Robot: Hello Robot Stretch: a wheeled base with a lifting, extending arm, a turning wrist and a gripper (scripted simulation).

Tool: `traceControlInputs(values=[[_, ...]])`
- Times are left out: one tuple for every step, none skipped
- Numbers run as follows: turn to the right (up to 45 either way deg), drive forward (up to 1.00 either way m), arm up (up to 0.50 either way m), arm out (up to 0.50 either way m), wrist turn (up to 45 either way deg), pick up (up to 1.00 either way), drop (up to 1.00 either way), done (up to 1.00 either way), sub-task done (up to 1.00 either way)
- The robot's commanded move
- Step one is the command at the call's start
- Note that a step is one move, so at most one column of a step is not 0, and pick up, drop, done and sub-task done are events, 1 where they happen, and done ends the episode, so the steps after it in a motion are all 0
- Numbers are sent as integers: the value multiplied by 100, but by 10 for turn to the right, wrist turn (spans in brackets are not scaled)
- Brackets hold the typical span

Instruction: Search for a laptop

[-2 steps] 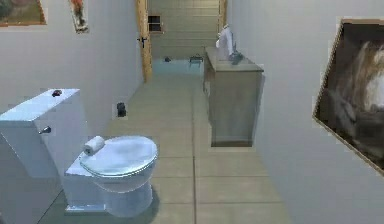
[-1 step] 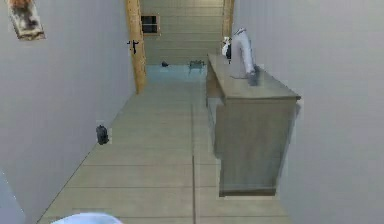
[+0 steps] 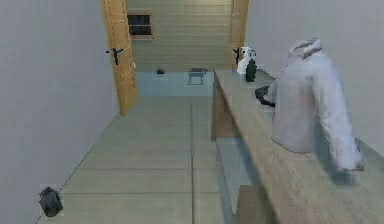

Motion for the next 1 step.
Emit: traceControlInputs(values=[[-180,0,0,0,0,0,0,0,0]])
